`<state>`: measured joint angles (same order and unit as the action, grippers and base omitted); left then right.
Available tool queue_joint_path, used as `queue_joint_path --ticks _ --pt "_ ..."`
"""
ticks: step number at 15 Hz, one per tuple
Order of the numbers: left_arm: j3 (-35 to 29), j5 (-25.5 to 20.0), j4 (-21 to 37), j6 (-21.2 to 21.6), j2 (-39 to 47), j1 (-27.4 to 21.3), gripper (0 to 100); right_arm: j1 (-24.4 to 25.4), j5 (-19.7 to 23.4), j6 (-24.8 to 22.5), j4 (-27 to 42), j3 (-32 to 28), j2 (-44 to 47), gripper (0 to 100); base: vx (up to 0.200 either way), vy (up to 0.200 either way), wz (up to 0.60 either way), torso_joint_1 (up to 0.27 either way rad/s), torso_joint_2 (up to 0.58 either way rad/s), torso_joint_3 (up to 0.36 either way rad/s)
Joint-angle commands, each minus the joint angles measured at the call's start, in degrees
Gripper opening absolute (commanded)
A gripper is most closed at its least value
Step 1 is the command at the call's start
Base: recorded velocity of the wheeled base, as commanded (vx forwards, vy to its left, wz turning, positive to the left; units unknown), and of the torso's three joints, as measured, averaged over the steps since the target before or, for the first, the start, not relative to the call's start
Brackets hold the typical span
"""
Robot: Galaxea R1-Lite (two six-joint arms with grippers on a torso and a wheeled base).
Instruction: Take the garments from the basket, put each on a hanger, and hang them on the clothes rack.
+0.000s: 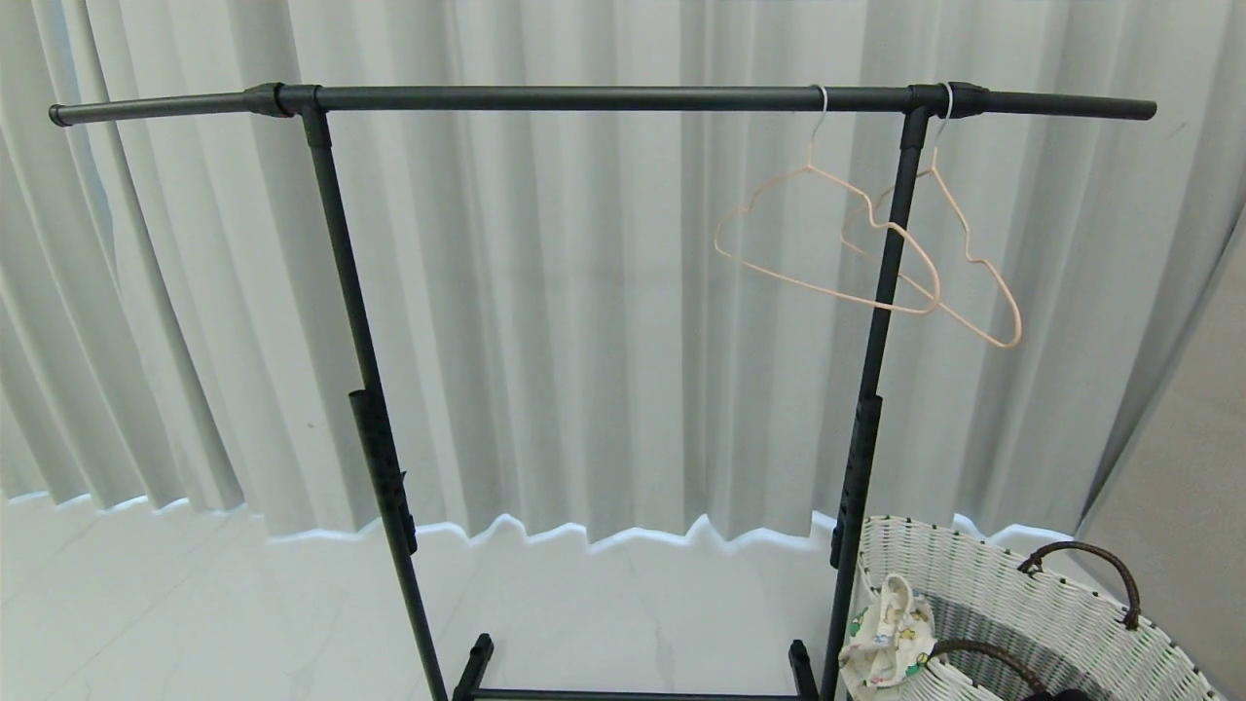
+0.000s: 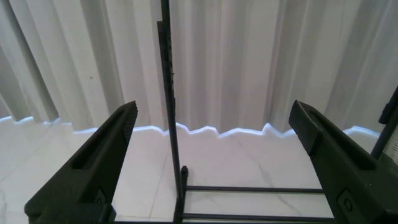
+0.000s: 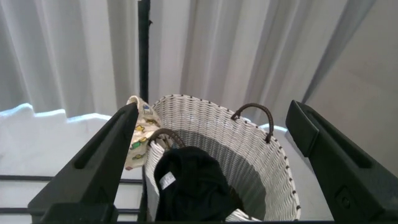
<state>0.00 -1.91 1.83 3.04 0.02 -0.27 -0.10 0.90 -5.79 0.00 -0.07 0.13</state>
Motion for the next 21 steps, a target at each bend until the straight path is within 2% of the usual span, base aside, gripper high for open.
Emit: queue_joint_path --ticks 1,3,4,5,6,7,8,9,10,11,15,17,20,21 --pt "0.0 0.0 0.0 0.0 0.0 0.0 100 -0.1 0.0 -0.1 -0.1 0.1 0.0 100 0.000 0.000 0.00 0.000 0.00 0.000" --pt "0.0 0.0 0.0 0.0 0.0 0.0 100 -0.1 0.2 0.3 -0.8 -0.4 -0.1 100 0.000 0.000 0.00 0.000 0.00 0.000" --pt "0.0 0.0 0.0 0.0 0.0 0.0 100 1.0 2.7 1.0 -0.9 -6.2 3.0 100 0.000 0.000 0.00 0.000 0.00 0.000" --pt "0.0 0.0 0.0 0.0 0.0 0.0 100 2.8 4.0 4.5 -0.6 -12.3 10.5 100 0.000 0.000 0.00 0.000 0.00 0.000" --pt "0.0 0.0 0.0 0.0 0.0 0.0 100 4.1 4.3 5.1 -0.2 -17.4 17.6 100 0.000 0.000 0.00 0.000 0.00 0.000" --pt "0.0 0.0 0.0 0.0 0.0 0.0 100 4.4 4.2 3.2 2.4 -20.1 25.1 100 0.000 0.000 0.00 0.000 0.00 0.000" --pt "0.0 0.0 0.0 0.0 0.0 0.0 100 3.5 3.3 -1.8 6.2 -23.6 34.2 100 0.000 0.000 0.00 0.000 0.00 0.000" --pt "0.0 0.0 0.0 0.0 0.0 0.0 100 2.5 1.8 -4.5 7.9 -24.9 38.7 100 0.000 0.000 0.00 0.000 0.00 0.000" --pt "0.0 0.0 0.0 0.0 0.0 0.0 100 -0.6 -4.3 -13.2 9.0 -26.6 50.8 100 0.000 0.000 0.00 0.000 0.00 0.000" --pt "0.0 0.0 0.0 0.0 0.0 0.0 100 -1.8 -7.1 -17.9 7.9 -26.6 57.6 100 0.000 0.000 0.00 0.000 0.00 0.000" --pt "0.0 0.0 0.0 0.0 0.0 0.0 100 -1.8 -7.5 -24.3 3.6 -24.5 74.0 100 0.000 0.000 0.00 0.000 0.00 0.000" --pt "0.0 0.0 0.0 0.0 0.0 0.0 100 -1.7 -7.4 -25.2 0.4 -22.0 80.7 100 0.000 0.000 0.00 0.000 0.00 0.000" --pt "0.0 0.0 0.0 0.0 0.0 0.0 100 -1.3 -5.6 -25.3 -13.3 -14.7 89.2 100 0.000 0.000 0.00 0.000 0.00 0.000" --pt "0.0 0.0 0.0 0.0 0.0 0.0 100 -0.8 -4.6 -25.3 -15.9 -13.4 91.0 100 0.000 0.000 0.00 0.000 0.00 0.000"
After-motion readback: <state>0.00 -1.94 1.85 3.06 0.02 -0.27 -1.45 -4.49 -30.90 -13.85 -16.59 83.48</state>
